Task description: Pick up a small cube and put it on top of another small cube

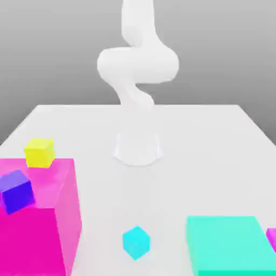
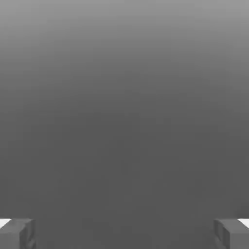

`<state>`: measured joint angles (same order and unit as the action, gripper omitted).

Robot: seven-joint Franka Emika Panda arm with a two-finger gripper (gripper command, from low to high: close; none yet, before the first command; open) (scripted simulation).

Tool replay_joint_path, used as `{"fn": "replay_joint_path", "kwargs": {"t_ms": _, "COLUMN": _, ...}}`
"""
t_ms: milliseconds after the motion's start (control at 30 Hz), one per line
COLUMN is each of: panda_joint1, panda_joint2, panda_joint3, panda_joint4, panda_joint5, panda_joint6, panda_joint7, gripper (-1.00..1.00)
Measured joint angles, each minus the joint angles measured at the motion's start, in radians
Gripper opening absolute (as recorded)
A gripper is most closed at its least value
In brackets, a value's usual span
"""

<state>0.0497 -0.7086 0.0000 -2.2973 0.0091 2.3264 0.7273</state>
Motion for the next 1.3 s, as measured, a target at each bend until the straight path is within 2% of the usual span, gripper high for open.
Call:
{"fn": "replay_joint_path", "kwargs": {"t_ms": 400, "panda_joint1": 0.208, "panda_joint2": 0.441, "panda_joint3": 0.038, "panda_joint4": 0.013, "panda_joint5": 0.041, "panda_joint6": 0.128, "panda_joint7": -0.351, "gripper": 0.00}}
{"fn": "replay_joint_path", "kwargs": {"t_ms": 667, "panda_joint1": 0.331, "panda_joint2": 0.695, "panda_joint3": 0.102, "panda_joint4": 0.020, "panda_joint5": 0.024, "panda_joint6": 0.201, "panda_joint7": -0.524, "gripper": 0.00}}
{"fn": "replay_joint_path", "kwargs": {"t_ms": 967, "panda_joint1": 0.430, "panda_joint2": 1.061, "panda_joint3": 0.153, "panda_joint4": 0.032, "panda_joint5": -0.114, "panda_joint6": 0.307, "panda_joint7": -0.687, "gripper": 0.00}}
{"fn": "replay_joint_path", "kwargs": {"t_ms": 1100, "panda_joint1": 0.464, "panda_joint2": 1.206, "panda_joint3": 0.126, "panda_joint4": 0.059, "panda_joint5": -0.160, "panda_joint6": 0.403, "panda_joint7": -0.676, "gripper": 0.00}}
{"fn": "replay_joint_path", "kwargs": {"t_ms": 1133, "panda_joint1": 0.470, "panda_joint2": 1.235, "panda_joint3": 0.119, "panda_joint4": 0.066, "panda_joint5": -0.167, "panda_joint6": 0.425, "panda_joint7": -0.671, "gripper": -1.00}}
{"fn": "replay_joint_path", "kwargs": {"t_ms": 1300, "panda_joint1": 0.470, "panda_joint2": 1.235, "panda_joint3": 0.120, "panda_joint4": 0.066, "panda_joint5": -0.167, "panda_joint6": 0.423, "panda_joint7": -0.671, "gripper": -1.00}}
